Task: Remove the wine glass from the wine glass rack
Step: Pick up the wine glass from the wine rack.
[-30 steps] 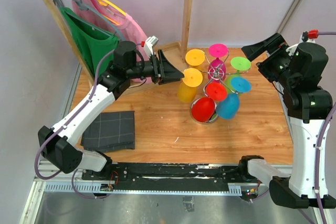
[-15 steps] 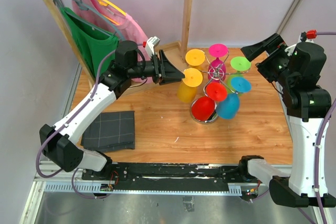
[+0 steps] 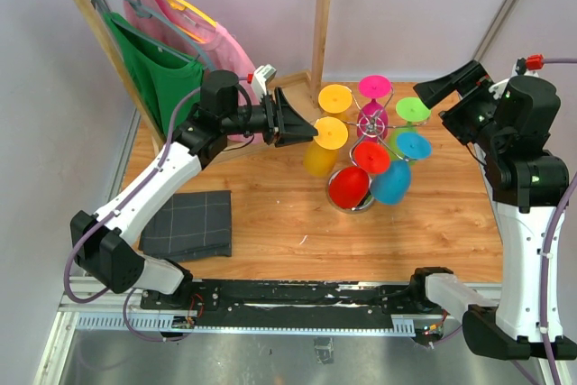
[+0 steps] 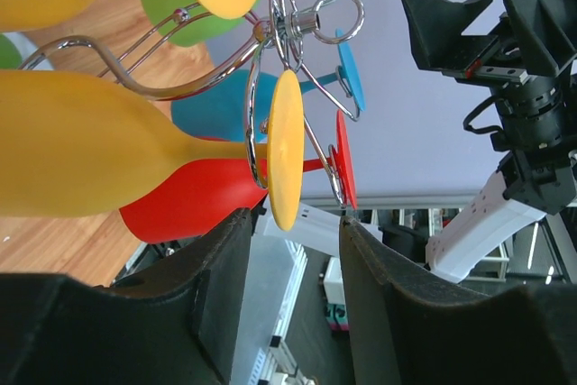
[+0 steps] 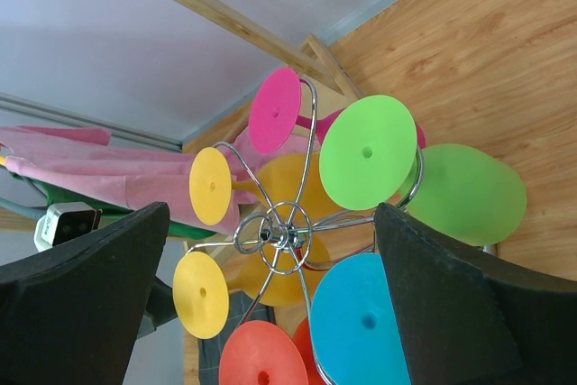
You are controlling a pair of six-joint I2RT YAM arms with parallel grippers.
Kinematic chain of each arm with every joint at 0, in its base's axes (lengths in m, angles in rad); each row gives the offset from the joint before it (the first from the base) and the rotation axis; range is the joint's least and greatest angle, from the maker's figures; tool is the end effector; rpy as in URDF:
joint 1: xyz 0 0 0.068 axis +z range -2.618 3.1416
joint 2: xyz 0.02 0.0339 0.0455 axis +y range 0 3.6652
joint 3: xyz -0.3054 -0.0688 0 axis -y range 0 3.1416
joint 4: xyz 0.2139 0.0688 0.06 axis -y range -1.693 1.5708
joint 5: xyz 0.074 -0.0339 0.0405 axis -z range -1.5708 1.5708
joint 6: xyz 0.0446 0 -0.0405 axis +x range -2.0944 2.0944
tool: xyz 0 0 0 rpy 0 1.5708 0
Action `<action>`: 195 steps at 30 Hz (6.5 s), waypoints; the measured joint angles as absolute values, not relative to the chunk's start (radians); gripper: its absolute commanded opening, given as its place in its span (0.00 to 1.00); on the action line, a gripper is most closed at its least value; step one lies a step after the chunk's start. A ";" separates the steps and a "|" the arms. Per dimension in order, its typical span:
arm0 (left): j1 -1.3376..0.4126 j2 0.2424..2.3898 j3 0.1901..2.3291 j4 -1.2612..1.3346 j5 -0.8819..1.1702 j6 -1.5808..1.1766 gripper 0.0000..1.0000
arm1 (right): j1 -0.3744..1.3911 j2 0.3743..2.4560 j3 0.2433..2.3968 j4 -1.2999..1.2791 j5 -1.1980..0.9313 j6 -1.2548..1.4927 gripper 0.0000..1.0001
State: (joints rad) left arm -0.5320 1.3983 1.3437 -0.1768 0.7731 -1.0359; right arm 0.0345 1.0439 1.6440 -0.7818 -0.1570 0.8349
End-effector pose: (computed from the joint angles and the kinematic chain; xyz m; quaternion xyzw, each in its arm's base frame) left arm 0.2320 -0.1727 0.4383 0.0456 0.7616 -0.6153 0.1984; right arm 0.1249 0.0113 0.5265 0.2522 0.7250 0.3234 0.5533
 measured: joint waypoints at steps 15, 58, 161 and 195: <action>-0.532 1.406 1.328 -0.158 0.784 -1.053 0.44 | 0.035 1.037 1.638 -0.782 -0.156 0.835 0.99; -0.532 1.422 1.339 -0.163 0.790 -1.079 0.00 | 0.034 1.004 1.605 -0.782 -0.147 0.835 0.99; -0.502 1.447 1.504 -0.352 0.675 -1.238 0.00 | 0.033 0.960 1.526 -0.773 -0.131 0.839 0.98; -0.589 1.496 1.520 -0.320 0.701 -1.230 0.00 | 0.030 0.920 1.521 -0.775 -0.130 0.839 0.99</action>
State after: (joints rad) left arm -0.5888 1.4960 1.5204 -0.3199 0.7010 -1.2297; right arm 0.0299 0.9195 1.5208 -0.7746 -0.1295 0.8391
